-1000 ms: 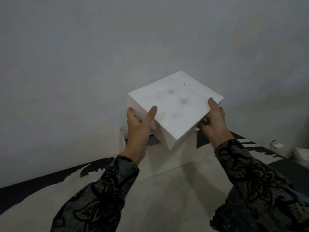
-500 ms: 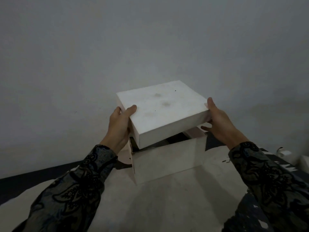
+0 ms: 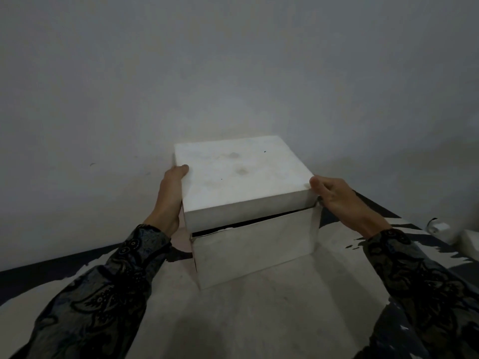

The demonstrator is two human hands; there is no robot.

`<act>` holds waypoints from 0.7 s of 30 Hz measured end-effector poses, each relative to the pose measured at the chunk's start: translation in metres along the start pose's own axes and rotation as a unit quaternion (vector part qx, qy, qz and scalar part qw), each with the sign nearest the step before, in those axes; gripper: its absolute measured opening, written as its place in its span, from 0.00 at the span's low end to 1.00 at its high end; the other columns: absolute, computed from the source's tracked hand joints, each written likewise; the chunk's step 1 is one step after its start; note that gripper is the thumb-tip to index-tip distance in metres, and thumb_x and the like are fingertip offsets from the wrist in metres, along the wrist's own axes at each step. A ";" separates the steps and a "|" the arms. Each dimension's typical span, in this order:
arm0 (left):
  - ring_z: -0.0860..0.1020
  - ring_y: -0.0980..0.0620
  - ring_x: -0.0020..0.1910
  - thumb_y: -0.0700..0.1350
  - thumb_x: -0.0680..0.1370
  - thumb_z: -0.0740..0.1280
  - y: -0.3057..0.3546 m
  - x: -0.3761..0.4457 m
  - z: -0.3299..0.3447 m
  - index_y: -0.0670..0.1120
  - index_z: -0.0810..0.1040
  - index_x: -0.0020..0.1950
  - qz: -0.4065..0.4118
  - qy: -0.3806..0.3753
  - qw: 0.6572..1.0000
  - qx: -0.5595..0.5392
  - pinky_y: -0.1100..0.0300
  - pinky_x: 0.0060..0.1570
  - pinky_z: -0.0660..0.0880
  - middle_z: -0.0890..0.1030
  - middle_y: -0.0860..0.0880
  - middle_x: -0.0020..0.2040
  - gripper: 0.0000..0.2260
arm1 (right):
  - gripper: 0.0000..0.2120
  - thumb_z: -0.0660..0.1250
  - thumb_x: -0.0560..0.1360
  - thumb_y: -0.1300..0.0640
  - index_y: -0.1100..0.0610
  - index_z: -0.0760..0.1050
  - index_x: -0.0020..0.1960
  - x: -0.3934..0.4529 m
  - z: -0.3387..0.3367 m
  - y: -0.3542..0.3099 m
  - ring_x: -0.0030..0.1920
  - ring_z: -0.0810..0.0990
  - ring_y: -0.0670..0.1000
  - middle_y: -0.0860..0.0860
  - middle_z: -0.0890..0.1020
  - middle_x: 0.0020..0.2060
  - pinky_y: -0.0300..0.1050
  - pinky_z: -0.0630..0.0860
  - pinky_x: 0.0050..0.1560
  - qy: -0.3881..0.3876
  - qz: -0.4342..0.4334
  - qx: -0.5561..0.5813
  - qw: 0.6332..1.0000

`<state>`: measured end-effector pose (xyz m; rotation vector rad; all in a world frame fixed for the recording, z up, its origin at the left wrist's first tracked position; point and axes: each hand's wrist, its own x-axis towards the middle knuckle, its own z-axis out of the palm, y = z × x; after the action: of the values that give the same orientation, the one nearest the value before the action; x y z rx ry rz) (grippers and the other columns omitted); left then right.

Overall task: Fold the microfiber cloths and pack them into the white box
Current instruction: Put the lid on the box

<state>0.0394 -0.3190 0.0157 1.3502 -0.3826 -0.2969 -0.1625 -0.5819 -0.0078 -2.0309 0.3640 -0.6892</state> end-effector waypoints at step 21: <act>0.76 0.49 0.57 0.61 0.79 0.58 0.000 -0.002 -0.006 0.51 0.71 0.69 -0.131 -0.004 0.975 0.179 0.45 0.63 0.72 0.79 0.50 0.60 0.23 | 0.40 0.55 0.69 0.22 0.63 0.65 0.35 0.007 0.021 0.004 0.37 0.66 0.51 0.55 0.68 0.34 0.46 0.63 0.39 0.152 0.015 0.040 0.987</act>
<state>0.0397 -0.3127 0.0148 1.7584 -0.2698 -0.4684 -0.1443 -0.5731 -0.0173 -1.8425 0.5333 -0.9833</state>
